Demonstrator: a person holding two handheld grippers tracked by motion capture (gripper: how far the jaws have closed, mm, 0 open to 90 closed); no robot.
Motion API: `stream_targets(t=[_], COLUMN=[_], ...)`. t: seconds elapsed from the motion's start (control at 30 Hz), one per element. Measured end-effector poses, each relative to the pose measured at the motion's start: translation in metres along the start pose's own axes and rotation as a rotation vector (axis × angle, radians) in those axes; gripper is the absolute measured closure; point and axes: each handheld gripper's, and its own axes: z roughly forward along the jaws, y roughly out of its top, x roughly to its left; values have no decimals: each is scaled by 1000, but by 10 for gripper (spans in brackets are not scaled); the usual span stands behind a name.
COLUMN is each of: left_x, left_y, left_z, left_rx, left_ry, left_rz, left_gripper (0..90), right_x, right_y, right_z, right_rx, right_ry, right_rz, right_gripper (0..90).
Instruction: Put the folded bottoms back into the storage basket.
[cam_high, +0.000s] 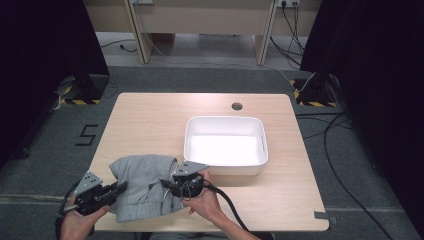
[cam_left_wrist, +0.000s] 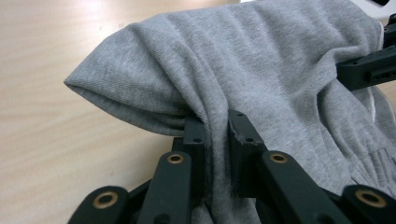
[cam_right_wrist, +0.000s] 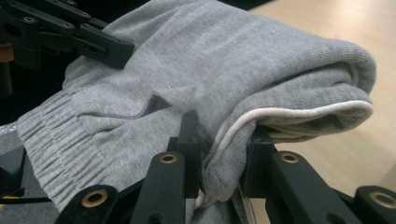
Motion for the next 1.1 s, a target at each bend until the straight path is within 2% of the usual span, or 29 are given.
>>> stream_targets(t=[0.23,0.4,0.87,1.1], left_x=[-4,-8,-29,-41], left_y=[29,47,102,126], left_z=[-12,-13,7,26], left_rx=[-36,-47,-66,-71], left_ry=[-11,-33,-79,-103], left_rz=[27,37,104,126], left_gripper=[785,785,785,785], right_x=[-1,-6,-31,-47], right_y=[29,46,74,80], right_z=[-21,-34,-75,-96], right_rx=[-52,-66,-100,-118], right_ry=[4,-1,-60,-104], right_rz=[-22,-25,-14,-10], right_gripper=[748,749,753,754])
